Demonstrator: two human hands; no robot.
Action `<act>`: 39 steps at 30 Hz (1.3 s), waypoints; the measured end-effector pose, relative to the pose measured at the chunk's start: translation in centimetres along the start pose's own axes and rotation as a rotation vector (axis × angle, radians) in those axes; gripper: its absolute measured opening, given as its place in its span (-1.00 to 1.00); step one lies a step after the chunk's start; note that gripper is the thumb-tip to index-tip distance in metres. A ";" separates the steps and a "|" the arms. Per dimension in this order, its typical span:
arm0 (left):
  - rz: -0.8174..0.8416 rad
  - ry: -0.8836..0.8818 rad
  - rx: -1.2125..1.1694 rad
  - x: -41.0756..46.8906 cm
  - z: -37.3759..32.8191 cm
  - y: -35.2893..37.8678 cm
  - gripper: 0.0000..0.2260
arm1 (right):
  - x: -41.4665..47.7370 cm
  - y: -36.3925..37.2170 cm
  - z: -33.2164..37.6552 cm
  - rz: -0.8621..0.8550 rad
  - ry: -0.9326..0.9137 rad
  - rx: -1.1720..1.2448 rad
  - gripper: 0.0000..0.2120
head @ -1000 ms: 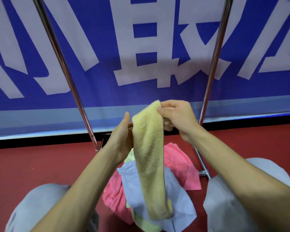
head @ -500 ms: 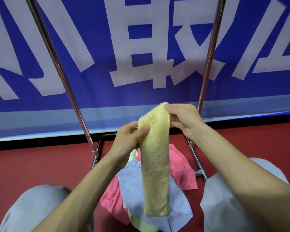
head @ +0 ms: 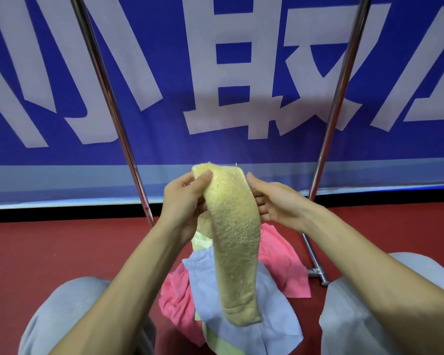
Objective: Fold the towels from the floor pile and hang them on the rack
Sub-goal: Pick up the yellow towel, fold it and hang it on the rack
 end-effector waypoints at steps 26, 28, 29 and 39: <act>0.245 -0.190 0.154 0.6 3.0 2.3 -0.43 | -3.0 -1.7 5.1 -0.419 -0.522 -0.164 -0.89; 0.307 -0.186 0.204 0.4 3.2 3.0 -0.41 | -3.2 -2.2 5.0 -0.416 -0.507 -0.035 -0.88; 0.339 -0.167 0.234 0.3 3.2 3.3 -0.48 | -3.3 -2.4 4.9 -0.412 -0.495 0.034 -0.88; 0.269 0.073 0.331 -0.4 1.5 4.5 -0.89 | -1.9 -3.7 2.3 -0.319 -0.289 0.377 -0.79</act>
Point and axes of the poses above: each hand's wrist, its own x-axis towards the middle knuckle, its own y-axis out of the palm, z = x × y, the point moved 6 cm from there along x, towards the middle knuckle, and after that the axes turned 11 degrees about z, right-handed, at the moved point
